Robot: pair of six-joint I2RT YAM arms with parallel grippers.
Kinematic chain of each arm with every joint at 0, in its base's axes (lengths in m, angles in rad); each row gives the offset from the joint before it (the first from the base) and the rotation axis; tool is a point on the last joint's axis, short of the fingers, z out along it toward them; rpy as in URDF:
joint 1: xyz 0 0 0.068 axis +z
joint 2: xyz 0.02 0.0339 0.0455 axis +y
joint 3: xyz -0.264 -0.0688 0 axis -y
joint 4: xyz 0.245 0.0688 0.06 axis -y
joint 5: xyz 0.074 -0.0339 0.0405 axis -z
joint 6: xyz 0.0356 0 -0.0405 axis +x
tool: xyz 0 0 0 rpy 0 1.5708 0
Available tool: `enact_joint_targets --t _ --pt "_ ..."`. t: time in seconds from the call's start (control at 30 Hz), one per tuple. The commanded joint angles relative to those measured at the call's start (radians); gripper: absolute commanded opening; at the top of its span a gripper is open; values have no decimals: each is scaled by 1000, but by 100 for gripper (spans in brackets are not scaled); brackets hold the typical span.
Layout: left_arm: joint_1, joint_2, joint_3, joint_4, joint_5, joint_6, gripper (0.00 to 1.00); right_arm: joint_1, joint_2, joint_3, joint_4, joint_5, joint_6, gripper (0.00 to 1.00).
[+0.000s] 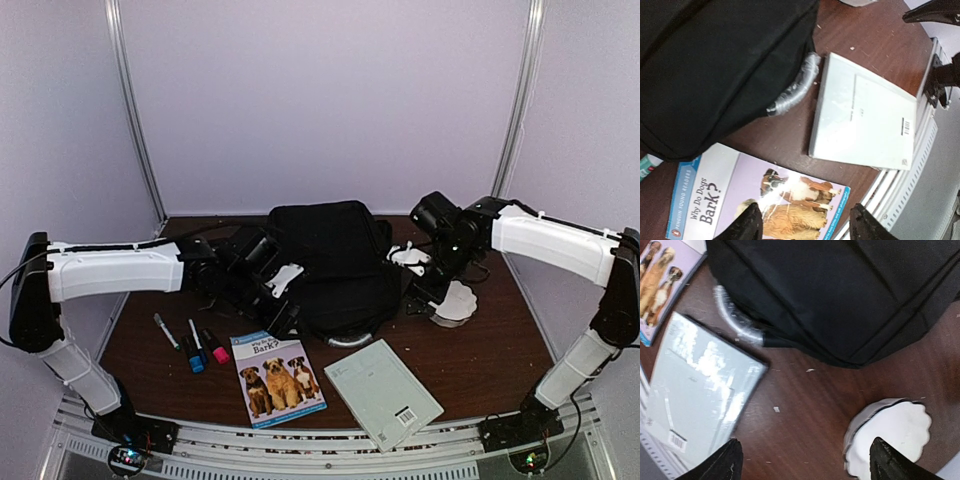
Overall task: Pack the student bag
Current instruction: Move the book to the corner of the board, then move the book to the center of the board.
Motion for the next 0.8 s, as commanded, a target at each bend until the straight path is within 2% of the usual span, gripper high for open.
enact_joint_targets --t 0.0,0.13,0.17,0.3,0.43,0.63,0.77 --pt "-14 -18 -34 23 179 78 58 20 27 -68 -81 -260 113 87" --pt "-42 12 -52 41 251 162 51 22 60 -134 -89 -315 150 85" --pt "-57 24 -49 35 233 194 50 22 61 -155 -85 -333 154 85" --pt "-148 103 16 -47 46 336 55 24 82 -237 -57 -359 169 85" --pt "-212 141 46 -33 -120 437 59 24 114 -259 -43 -367 180 87" --pt "-299 146 -14 141 -350 660 60 19 161 -255 -44 -454 183 88" --pt "-314 159 -44 265 -374 802 60 18 193 -253 -46 -469 175 88"
